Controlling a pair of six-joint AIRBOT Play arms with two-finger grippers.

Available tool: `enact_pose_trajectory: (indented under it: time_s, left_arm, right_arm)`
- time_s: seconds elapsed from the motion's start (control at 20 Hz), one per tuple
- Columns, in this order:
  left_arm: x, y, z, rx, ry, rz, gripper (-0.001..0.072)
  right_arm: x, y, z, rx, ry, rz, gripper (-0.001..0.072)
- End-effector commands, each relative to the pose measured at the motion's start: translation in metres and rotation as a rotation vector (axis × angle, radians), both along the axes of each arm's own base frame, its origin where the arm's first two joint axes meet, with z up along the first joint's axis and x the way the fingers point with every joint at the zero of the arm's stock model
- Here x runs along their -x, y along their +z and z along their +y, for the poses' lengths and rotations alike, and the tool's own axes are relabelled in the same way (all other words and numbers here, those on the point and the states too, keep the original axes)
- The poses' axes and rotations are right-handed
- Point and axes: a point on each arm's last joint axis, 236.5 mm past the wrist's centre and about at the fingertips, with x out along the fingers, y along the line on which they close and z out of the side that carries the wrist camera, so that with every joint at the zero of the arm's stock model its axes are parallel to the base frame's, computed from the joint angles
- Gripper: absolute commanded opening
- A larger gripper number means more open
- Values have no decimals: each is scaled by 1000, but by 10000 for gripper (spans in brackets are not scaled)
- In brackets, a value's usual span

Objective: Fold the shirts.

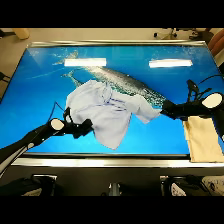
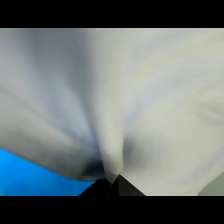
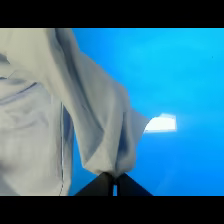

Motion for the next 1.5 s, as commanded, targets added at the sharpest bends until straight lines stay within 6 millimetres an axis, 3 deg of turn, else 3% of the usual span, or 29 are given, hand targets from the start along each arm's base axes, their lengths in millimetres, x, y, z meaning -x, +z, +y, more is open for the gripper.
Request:
enact_pose_trajectory:
  time_s: [0.0, 0.1, 0.15, 0.2, 0.25, 0.3, 0.35, 0.4, 0.45, 0.5, 0.6, 0.7, 0.85, 1.0, 1.15, 1.25, 1.35, 1.45]
  left_arm:
    - [-48, 90, -9, -27, -219, -391, 31]
    - [-62, 205, 7, -147, -380, -741, 31]
    - [-61, 277, 29, -221, -369, -896, 31]
    - [-53, 352, 56, -280, -295, -1039, 31]
    - [-35, 423, 83, -312, -187, -1168, 31]
    - [-6, 490, 111, -333, -72, -1299, 31]
    - [25, 538, 133, -348, 19, -1397, 31]
    - [57, 572, 150, -343, 99, -1472, 31]
    - [80, 587, 159, -330, 150, -1505, 31]
    - [93, 586, 164, -315, 175, -1492, 31]
    - [92, 550, 165, -332, 145, -1341, 31]
    - [79, 515, 161, -354, 93, -1225, 31]
    - [45, 465, 158, -371, 55, -1091, 31]
    - [8, 388, 151, -377, 4, -897, 32]
    - [-28, 287, 153, -422, -55, -645, 32]
    - [-47, 209, 156, -454, -99, -454, 32]
    - [-69, 147, 158, -456, -115, -306, 32]
    - [-99, 109, 158, -422, -91, -234, 32]
  right_arm:
    - [-37, 67, -10, 48, -23, -241, 17]
    - [-68, 187, -31, 137, -93, -594, 18]
    - [-68, 269, -45, 199, -143, -818, 18]
    - [-53, 347, -56, 262, -192, -1023, 18]
    - [-23, 418, -64, 333, -233, -1203, 18]
    - [19, 478, -69, 409, -268, -1355, 18]
    - [61, 518, -72, 462, -303, -1453, 18]
    - [104, 546, -74, 485, -345, -1524, 18]
    - [141, 563, -74, 490, -379, -1580, 18]
    - [169, 571, -72, 496, -393, -1616, 18]
    - [199, 568, -72, 526, -400, -1613, 17]
    - [198, 552, -78, 565, -398, -1536, 17]
    - [161, 514, -87, 591, -367, -1356, 17]
    - [82, 449, -98, 589, -300, -1083, 18]
    - [-20, 367, -105, 547, -225, -840, 18]
    - [-95, 279, -106, 473, -185, -629, 18]
    - [-153, 186, -91, 322, -176, -441, 18]
    - [-189, 100, -63, 128, -182, -268, 18]
